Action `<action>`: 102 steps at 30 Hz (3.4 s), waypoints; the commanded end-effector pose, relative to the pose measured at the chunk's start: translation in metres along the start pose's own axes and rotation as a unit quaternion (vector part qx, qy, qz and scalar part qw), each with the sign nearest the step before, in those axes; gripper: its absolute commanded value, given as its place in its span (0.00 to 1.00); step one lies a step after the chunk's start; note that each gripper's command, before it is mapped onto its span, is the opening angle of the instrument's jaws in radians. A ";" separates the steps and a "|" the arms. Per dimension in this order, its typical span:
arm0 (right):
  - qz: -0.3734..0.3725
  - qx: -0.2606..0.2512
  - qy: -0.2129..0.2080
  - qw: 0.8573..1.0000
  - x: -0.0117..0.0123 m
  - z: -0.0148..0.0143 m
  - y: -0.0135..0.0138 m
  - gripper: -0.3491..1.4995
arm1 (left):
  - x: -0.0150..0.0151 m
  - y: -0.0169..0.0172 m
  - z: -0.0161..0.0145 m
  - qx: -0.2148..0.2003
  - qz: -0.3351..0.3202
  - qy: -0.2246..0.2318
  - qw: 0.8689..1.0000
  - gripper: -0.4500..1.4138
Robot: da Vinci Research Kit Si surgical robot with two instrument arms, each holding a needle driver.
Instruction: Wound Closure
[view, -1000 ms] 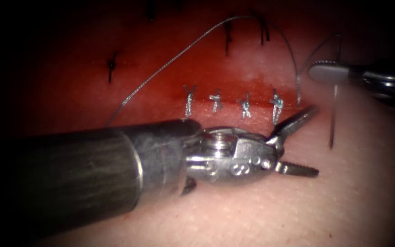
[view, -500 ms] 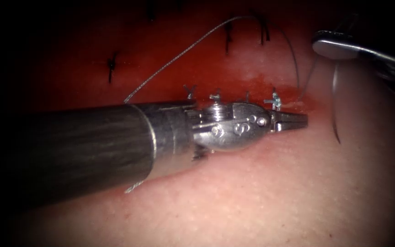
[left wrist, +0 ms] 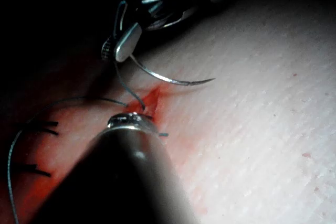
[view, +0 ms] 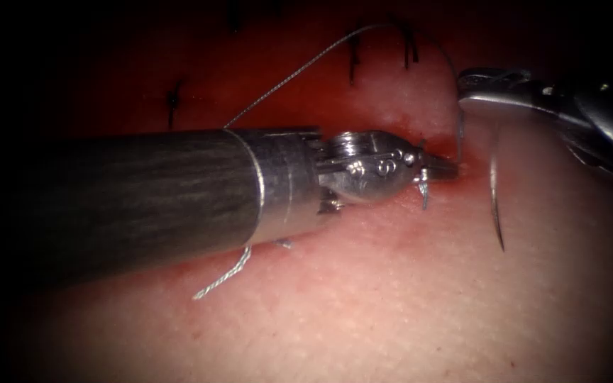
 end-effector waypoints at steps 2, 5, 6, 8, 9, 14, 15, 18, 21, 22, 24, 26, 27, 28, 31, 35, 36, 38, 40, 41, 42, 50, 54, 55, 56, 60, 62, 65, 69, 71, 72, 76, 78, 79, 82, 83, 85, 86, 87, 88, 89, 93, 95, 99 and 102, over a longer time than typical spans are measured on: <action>-0.017 -0.003 0.015 1.000 -0.0002 0.0011 0.0004 0.00 | 0.0002 -0.0005 0.0008 -0.001 -0.002 -0.008 1.000 0.00; -0.031 -0.011 0.032 0.999 0.0004 0.0014 0.0007 0.00 | 0.0001 -0.0005 0.0012 -0.006 -0.003 -0.020 1.000 0.00; -0.036 -0.014 0.037 0.999 0.0006 0.0015 0.0007 0.00 | 0.0000 -0.0005 0.0015 -0.009 -0.006 -0.027 1.000 0.00; -0.052 -0.020 0.046 0.997 0.0010 0.0016 0.0008 0.00 | 0.0000 -0.0004 0.0019 -0.013 -0.008 -0.037 0.999 0.00; -0.063 -0.021 0.050 0.997 0.0011 0.0017 0.0009 0.00 | 0.0000 -0.0004 0.0021 -0.016 -0.007 -0.043 0.999 0.00; -0.110 -0.018 0.052 0.992 0.0008 0.0019 0.0012 0.00 | -0.0002 -0.0003 0.0027 -0.036 -0.027 -0.072 0.996 0.00; -0.119 -0.016 0.051 0.991 0.0007 0.0020 0.0012 0.00 | -0.0003 -0.0003 0.0027 -0.042 -0.032 -0.078 0.996 0.00; -0.154 -0.012 0.054 0.987 0.0005 0.0024 0.0012 0.00 | -0.0003 -0.0003 0.0026 -0.055 -0.045 -0.089 0.994 0.00; -0.176 -0.001 0.057 0.983 0.0000 0.0029 0.0011 0.00 | -0.0004 -0.0001 0.0025 -0.058 -0.049 -0.094 0.993 0.06; -0.182 0.001 0.059 0.981 -0.0002 0.0031 0.0011 0.00 | -0.0004 -0.0001 0.0024 -0.059 -0.052 -0.095 0.992 0.11; -0.190 0.005 0.061 0.980 -0.0007 0.0034 0.0010 0.00 | -0.0005 0.0001 0.0022 -0.060 -0.057 -0.096 0.992 0.14; -0.196 0.004 0.063 0.979 -0.0009 0.0036 0.0010 0.00 | -0.0006 0.0002 0.0021 -0.063 -0.061 -0.101 0.991 0.21; -0.197 0.004 0.064 0.978 -0.0011 0.0037 0.0010 0.00 | -0.0007 0.0002 0.0020 -0.066 -0.061 -0.103 0.991 0.23; -0.200 0.004 0.065 0.978 -0.0011 0.0037 0.0010 0.00 | -0.0007 0.0002 0.0020 -0.068 -0.063 -0.105 0.990 0.26; -0.210 0.005 0.070 0.975 -0.0011 0.0037 0.0008 0.00 | -0.0006 0.0002 0.0021 -0.069 -0.063 -0.108 0.990 0.41; -0.229 0.011 0.068 0.971 -0.0018 0.0037 0.0001 0.00 | -0.0004 0.0000 0.0023 -0.062 -0.064 -0.112 0.990 0.49; -0.231 0.012 0.065 0.971 -0.0020 0.0036 -0.0001 0.00 | -0.0004 -0.0001 0.0023 -0.062 -0.064 -0.112 0.990 0.50; -0.237 0.013 0.062 0.969 -0.0022 0.0036 -0.0002 0.00 | -0.0004 -0.0001 0.0024 -0.061 -0.064 -0.112 0.990 0.53; -0.242 0.011 0.059 0.968 -0.0021 0.0035 -0.0003 0.00 | -0.0004 -0.0001 0.0024 -0.060 -0.064 -0.113 0.990 0.56; -0.244 0.011 0.059 0.968 -0.0020 0.0034 -0.0003 0.00 | -0.0004 0.0000 0.0024 -0.060 -0.064 -0.113 0.990 0.56; -0.246 0.009 0.060 0.967 -0.0018 0.0034 -0.0003 0.00 | -0.0004 0.0000 0.0024 -0.060 -0.064 -0.113 0.990 0.56; -0.311 0.009 0.046 0.949 -0.0014 0.0033 -0.0011 0.00 | -0.0004 0.0001 0.0024 -0.060 -0.064 -0.113 0.990 0.50; -0.333 0.011 0.035 0.942 -0.0018 0.0032 -0.0015 0.00 | -0.0003 0.0002 0.0023 -0.060 -0.064 -0.113 0.990 0.50; -0.336 0.011 0.036 0.941 -0.0019 0.0032 -0.0016 0.00 | -0.0003 0.0002 0.0023 -0.060 -0.064 -0.113 0.990 0.50; -0.343 0.011 0.033 0.939 -0.0021 0.0032 -0.0016 0.00 | -0.0003 0.0002 0.0023 -0.060 -0.064 -0.113 0.990 0.50; -0.362 0.011 0.024 0.932 -0.0026 0.0032 -0.0018 0.00 | -0.0003 0.0003 0.0023 -0.060 -0.067 -0.113 0.990 0.50; -0.366 0.011 0.024 0.930 -0.0028 0.0032 -0.0018 0.00 | -0.0002 0.0003 0.0023 -0.060 -0.067 -0.113 0.990 0.50; -0.377 0.013 0.018 0.926 -0.0033 0.0033 -0.0022 0.00 | -0.0002 0.0002 0.0024 -0.060 -0.067 -0.113 0.990 0.50; -0.403 0.024 0.004 0.915 -0.0043 0.0034 -0.0027 0.00 | -0.0001 0.0001 0.0024 -0.058 -0.070 -0.114 0.989 0.53; -0.405 0.027 0.001 0.914 -0.0049 0.0034 -0.0028 0.00 | 0.0000 0.0000 0.0024 -0.058 -0.071 -0.114 0.989 0.54; -0.406 0.028 0.002 0.913 -0.0050 0.0034 -0.0028 0.00 | 0.0000 0.0000 0.0024 -0.058 -0.071 -0.113 0.989 0.54; -0.409 0.034 -0.004 0.912 -0.0056 0.0032 -0.0030 0.00 | 0.0001 0.0000 0.0023 -0.058 -0.071 -0.113 0.989 0.55; -0.411 0.033 -0.004 0.911 -0.0059 0.0030 -0.0031 0.00 | 0.0001 0.0001 0.0023 -0.058 -0.071 -0.113 0.989 0.55; -0.412 0.034 -0.005 0.911 -0.0060 0.0030 -0.0032 0.00 | 0.0001 0.0001 0.0023 -0.058 -0.072 -0.113 0.989 0.55; -0.411 0.032 -0.007 0.911 -0.0059 0.0028 -0.0030 0.00 | 0.0003 0.0002 0.0021 -0.059 -0.072 -0.113 0.989 0.54; -0.411 0.033 -0.009 0.911 -0.0058 0.0028 -0.0029 0.00 | 0.0004 0.0002 0.0021 -0.059 -0.072 -0.113 0.989 0.54; -0.410 0.034 -0.012 0.911 -0.0057 0.0027 -0.0028 0.00 | 0.0005 0.0006 0.0020 -0.060 -0.071 -0.113 0.989 0.54; -0.411 0.035 -0.015 0.911 -0.0057 0.0026 -0.0026 0.00 | 0.0006 0.0008 0.0019 -0.060 -0.071 -0.113 0.989 0.54; -0.411 0.034 -0.016 0.911 -0.0058 0.0025 -0.0026 0.00 | 0.0006 0.0009 0.0018 -0.060 -0.072 -0.113 0.989 0.54; -0.411 0.035 -0.017 0.911 -0.0059 0.0024 -0.0025 0.00 | 0.0008 0.0011 0.0017 -0.060 -0.072 -0.113 0.989 0.55; -0.412 0.034 -0.019 0.910 -0.0060 0.0024 -0.0025 0.00 | 0.0008 0.0012 0.0017 -0.060 -0.072 -0.113 0.989 0.55; -0.424 0.041 -0.027 0.904 -0.0068 0.0020 -0.0026 0.00 | 0.0012 0.0014 0.0013 -0.061 -0.073 -0.113 0.989 0.56; -0.426 0.044 -0.030 0.903 -0.0069 0.0018 -0.0025 0.00 | 0.0013 0.0014 0.0011 -0.062 -0.074 -0.112 0.989 0.57; -0.425 0.044 -0.030 0.904 -0.0068 0.0016 -0.0023 0.00 | 0.0015 0.0014 0.0008 -0.064 -0.074 -0.111 0.989 0.57; -0.424 0.044 -0.031 0.904 -0.0067 0.0017 -0.0023 0.00 | 0.0016 0.0017 0.0005 -0.065 -0.074 -0.111 0.989 0.57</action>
